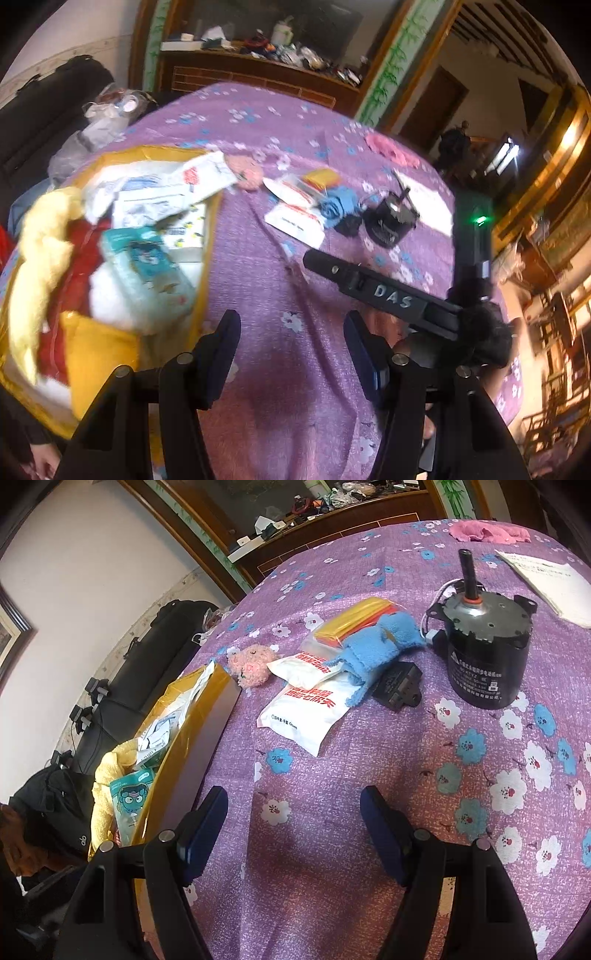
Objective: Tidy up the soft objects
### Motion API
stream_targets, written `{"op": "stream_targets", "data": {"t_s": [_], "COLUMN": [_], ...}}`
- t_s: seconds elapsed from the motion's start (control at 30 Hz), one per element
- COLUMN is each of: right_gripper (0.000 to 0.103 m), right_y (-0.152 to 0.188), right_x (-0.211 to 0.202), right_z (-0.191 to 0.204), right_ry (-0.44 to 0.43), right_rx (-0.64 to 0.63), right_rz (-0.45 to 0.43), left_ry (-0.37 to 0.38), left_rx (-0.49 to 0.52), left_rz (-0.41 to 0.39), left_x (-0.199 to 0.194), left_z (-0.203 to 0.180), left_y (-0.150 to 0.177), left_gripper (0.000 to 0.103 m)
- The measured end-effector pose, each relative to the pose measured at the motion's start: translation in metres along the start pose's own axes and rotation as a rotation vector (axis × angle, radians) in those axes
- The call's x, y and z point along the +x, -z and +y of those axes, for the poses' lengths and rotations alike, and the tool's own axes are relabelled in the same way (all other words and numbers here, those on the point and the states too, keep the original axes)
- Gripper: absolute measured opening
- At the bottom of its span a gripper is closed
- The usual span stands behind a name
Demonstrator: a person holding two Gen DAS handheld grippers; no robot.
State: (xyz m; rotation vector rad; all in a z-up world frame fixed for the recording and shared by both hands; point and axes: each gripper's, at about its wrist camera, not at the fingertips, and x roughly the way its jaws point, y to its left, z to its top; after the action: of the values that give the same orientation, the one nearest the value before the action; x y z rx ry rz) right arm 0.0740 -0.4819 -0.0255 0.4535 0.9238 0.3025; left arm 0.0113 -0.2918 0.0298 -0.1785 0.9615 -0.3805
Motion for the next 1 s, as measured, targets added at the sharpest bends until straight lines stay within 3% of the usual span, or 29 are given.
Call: {"op": "stream_targets", "data": {"t_s": [0.13, 0.23, 0.47, 0.57, 0.63, 0.8, 1.0], "right_gripper": [0.074, 0.074, 0.074, 0.074, 0.074, 0.074, 0.074], "right_y": [-0.001, -0.001, 0.000, 0.000, 0.000, -0.003, -0.038], "right_x": [-0.002, -0.002, -0.001, 0.000, 0.000, -0.006, -0.025], "right_z": [-0.006, -0.005, -0.006, -0.004, -0.004, -0.002, 0.016], "right_ry": [-0.012, -0.008, -0.015, -0.006, -0.007, -0.010, 0.072], "right_rx": [0.026, 0.021, 0.024, 0.013, 0.013, 0.004, -0.206], "right_rz": [-0.006, -0.006, -0.004, -0.003, -0.003, -0.002, -0.017], "left_ry": [-0.049, -0.098, -0.136, -0.152, -0.144, -0.083, -0.044], "left_rx": [-0.005, 0.036, -0.030, -0.104, -0.130, -0.084, -0.078], "left_rz": [0.066, 0.039, 0.026, -0.001, -0.021, 0.002, 0.020], "left_x": [0.034, 0.036, 0.035, 0.031, 0.030, 0.035, 0.038], "left_z": [0.004, -0.004, 0.018, 0.033, 0.033, 0.019, 0.012], "left_y": [-0.008, -0.010, -0.017, -0.019, -0.020, -0.028, -0.057], "left_gripper": [0.061, 0.061, 0.060, 0.059, 0.059, 0.059, 0.059]}}
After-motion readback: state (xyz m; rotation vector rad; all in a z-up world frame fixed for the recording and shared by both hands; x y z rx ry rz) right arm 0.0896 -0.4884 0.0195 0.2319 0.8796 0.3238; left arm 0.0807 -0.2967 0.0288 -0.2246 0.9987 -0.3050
